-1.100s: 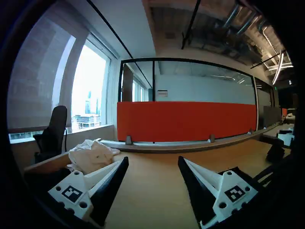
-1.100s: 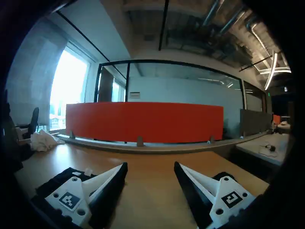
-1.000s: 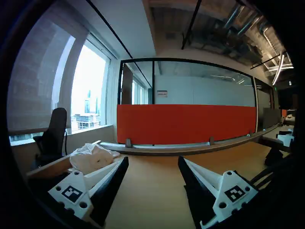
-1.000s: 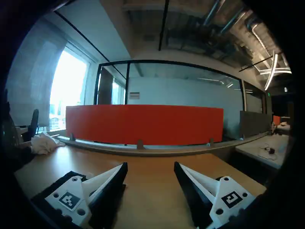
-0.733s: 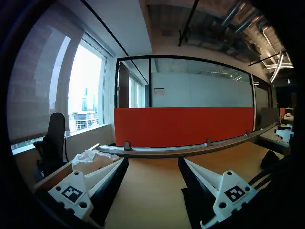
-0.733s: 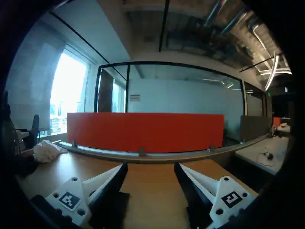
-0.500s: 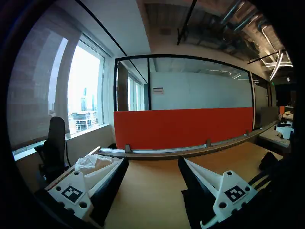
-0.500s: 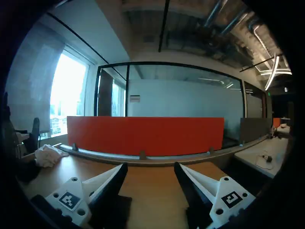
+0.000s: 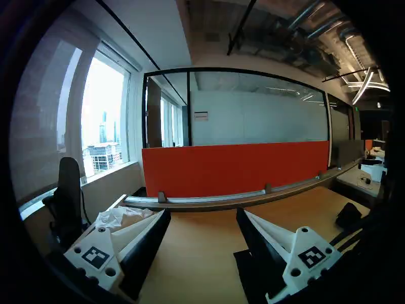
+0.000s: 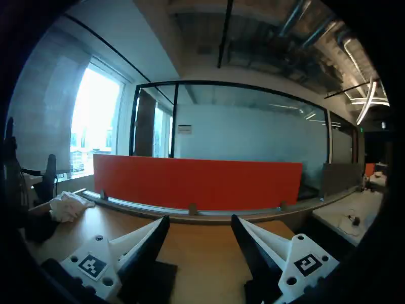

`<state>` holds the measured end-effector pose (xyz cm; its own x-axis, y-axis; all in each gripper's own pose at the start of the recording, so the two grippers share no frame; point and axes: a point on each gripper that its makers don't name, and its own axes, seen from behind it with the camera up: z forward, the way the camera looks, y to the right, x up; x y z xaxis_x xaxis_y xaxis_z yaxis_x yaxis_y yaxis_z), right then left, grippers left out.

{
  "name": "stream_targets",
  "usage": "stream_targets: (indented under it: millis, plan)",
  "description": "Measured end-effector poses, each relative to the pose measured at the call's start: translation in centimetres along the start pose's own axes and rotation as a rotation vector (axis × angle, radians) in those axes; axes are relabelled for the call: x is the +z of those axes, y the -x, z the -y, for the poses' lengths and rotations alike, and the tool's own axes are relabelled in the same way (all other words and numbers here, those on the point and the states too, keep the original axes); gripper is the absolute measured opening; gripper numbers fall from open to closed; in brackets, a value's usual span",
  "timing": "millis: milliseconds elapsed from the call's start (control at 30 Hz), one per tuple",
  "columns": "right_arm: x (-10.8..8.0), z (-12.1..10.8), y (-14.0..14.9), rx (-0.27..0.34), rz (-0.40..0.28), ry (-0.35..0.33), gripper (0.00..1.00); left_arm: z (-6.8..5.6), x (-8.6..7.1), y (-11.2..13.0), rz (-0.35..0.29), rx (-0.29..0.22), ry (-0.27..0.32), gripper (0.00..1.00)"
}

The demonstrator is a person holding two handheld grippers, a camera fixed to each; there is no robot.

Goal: Fold towel

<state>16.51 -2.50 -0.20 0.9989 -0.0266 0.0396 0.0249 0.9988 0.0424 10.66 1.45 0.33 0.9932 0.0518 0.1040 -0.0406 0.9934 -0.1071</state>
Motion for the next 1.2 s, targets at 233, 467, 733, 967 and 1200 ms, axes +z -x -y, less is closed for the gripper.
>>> stream_targets:
  millis: [233,467,733,967,1200]
  plan:
    - [0.2,1.2,-0.2,-0.029,0.031,-0.064,0.94,-1.1,-0.1,0.1,0.037,-0.004,0.053,0.96]
    - [0.3,3.2,0.6,-0.072,0.091,-0.166,0.94,-2.3,-0.5,0.6,0.086,0.029,0.121,0.96]
    - [0.1,5.3,2.1,-0.132,0.166,-0.287,0.94,-3.6,-0.5,2.1,0.149,0.085,0.208,0.96]
    - [-0.2,6.4,3.4,-0.164,0.217,-0.354,0.94,-4.7,-0.4,3.6,0.19,0.106,0.262,0.96]
    - [-0.2,7.2,4.8,-0.187,0.255,-0.396,0.94,-6.1,-0.4,5.8,0.237,0.144,0.322,0.96]
